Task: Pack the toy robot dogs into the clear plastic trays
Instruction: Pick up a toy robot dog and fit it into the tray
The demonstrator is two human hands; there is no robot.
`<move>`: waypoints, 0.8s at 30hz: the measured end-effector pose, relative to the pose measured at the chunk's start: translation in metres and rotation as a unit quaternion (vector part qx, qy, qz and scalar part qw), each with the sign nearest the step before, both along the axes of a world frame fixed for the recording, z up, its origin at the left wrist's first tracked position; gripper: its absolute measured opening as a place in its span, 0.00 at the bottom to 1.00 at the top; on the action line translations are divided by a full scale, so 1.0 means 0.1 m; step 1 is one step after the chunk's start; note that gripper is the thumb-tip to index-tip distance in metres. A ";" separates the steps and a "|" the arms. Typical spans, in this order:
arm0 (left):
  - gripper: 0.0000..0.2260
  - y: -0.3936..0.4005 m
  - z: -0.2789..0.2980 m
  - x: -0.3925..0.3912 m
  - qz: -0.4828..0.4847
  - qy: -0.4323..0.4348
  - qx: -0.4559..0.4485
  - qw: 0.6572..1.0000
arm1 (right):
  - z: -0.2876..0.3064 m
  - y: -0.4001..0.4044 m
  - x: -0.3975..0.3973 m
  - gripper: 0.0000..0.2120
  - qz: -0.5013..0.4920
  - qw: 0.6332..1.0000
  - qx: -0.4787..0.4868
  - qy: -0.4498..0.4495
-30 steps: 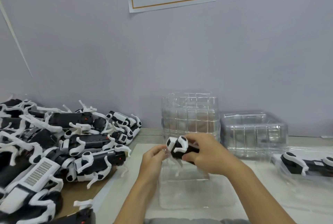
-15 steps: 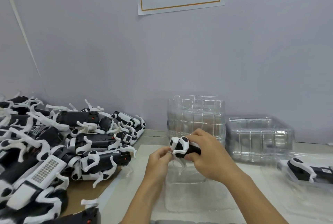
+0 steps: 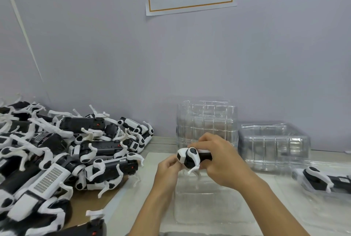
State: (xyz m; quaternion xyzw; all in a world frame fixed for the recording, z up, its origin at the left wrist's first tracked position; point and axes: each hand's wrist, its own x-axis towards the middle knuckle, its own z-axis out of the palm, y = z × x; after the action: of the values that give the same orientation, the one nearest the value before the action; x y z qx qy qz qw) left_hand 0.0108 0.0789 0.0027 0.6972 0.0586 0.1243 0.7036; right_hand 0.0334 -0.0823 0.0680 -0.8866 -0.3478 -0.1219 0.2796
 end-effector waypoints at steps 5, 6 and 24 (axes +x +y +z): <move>0.09 0.00 0.02 0.00 0.002 0.008 -0.026 1.000 | -0.03 0.02 0.04 0.18 0.022 0.996 0.083 0.030; 0.10 0.00 0.02 0.00 0.003 0.006 -0.030 1.000 | -0.03 0.03 0.04 0.19 0.028 0.992 0.111 0.048; 0.14 -0.01 0.07 -0.06 -0.022 0.006 -0.020 1.000 | -0.07 -0.01 0.04 0.17 -0.008 0.999 0.008 0.049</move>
State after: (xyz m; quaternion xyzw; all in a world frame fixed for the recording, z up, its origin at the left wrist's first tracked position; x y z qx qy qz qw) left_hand 0.0051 0.0779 0.0096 0.6845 0.0501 0.1037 0.7198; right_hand 0.0379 -0.0832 0.0609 -0.8919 -0.3259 -0.0834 0.3024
